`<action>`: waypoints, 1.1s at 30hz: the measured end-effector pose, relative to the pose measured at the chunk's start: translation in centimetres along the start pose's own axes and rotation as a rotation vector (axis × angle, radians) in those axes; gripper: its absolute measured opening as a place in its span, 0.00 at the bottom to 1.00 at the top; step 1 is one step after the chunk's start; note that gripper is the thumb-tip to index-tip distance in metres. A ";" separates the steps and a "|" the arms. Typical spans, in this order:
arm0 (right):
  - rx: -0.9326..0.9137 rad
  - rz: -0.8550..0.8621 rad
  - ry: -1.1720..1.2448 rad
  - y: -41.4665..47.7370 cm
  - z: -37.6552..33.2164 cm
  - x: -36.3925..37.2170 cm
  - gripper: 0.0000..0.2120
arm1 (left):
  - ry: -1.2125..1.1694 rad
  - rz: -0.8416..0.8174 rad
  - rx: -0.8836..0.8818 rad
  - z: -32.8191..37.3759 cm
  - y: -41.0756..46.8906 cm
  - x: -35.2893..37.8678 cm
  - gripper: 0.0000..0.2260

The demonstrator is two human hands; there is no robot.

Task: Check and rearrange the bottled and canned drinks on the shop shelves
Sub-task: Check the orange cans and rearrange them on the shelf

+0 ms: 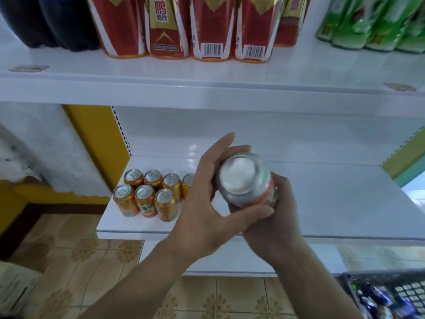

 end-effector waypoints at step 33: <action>-0.293 0.064 -0.526 -1.7 -1.9 -0.1 0.26 | -0.268 0.109 -0.451 -1.1 -0.6 -0.9 0.21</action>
Point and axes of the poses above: each hand's wrist, its own y-axis towards the middle knuckle, its own x-axis out of the palm, z = x × y, the point moved 4 cm from there along y, towards the middle knuckle, and after that the axes turned 9 degrees about -z, right-handed, at the moved point
